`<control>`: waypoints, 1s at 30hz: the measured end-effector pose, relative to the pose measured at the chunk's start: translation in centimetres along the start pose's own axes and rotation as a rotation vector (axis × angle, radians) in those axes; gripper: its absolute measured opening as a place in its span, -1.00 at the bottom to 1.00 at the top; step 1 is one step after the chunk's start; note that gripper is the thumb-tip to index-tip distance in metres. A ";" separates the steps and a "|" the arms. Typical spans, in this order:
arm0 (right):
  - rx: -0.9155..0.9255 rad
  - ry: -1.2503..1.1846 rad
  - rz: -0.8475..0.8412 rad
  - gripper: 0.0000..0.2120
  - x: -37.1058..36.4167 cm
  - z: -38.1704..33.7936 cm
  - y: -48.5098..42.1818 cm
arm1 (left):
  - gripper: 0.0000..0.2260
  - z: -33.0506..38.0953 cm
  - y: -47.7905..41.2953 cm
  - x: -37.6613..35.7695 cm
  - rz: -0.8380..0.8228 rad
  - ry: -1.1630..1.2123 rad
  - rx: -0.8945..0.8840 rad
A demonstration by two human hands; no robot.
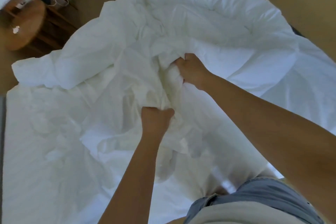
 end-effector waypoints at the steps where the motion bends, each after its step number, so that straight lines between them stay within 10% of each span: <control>1: -0.027 -0.074 -0.020 -0.73 0.1 -1.1 0.1 | -0.74 0.7 0.0 -1.2 -0.071 -0.037 0.016; 6: -0.031 -0.125 -0.105 -0.84 1.3 -4.2 1.1 | -0.30 2.2 0.2 -5.3 -0.157 -0.131 0.032; 12: 0.035 -0.253 -0.082 -0.92 2.8 -4.7 2.0 | -0.55 5.5 2.0 -6.2 -0.203 0.271 -0.055; 16: 0.172 0.120 0.290 -0.68 8.4 0.5 5.9 | -0.66 6.4 2.4 -5.5 -0.238 0.516 -0.048; 19: -0.260 0.066 0.638 -0.31 11.7 7.8 12.0 | -0.85 6.2 1.8 -5.3 -0.232 0.680 0.080; 22: -0.777 -0.470 0.322 -0.01 8.7 11.7 16.6 | -0.65 6.2 1.8 -5.4 -0.216 0.764 0.094; 25: -0.664 -0.901 0.033 -0.23 6.5 9.7 15.5 | -0.62 5.7 2.4 -5.8 -0.208 0.762 0.125; 30: -0.371 -1.019 0.047 -0.58 6.3 3.9 12.8 | -0.92 5.9 2.4 -4.2 -0.172 0.591 0.089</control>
Point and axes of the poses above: each hand's wrist, its own y-axis away from the middle knuckle, its own x-axis out of the back of the hand, z = x × y, the point moved 3 cm from there along -y, towards the middle knuckle, and after that the axes turned 12 degrees about x, right-handed, at the moved point
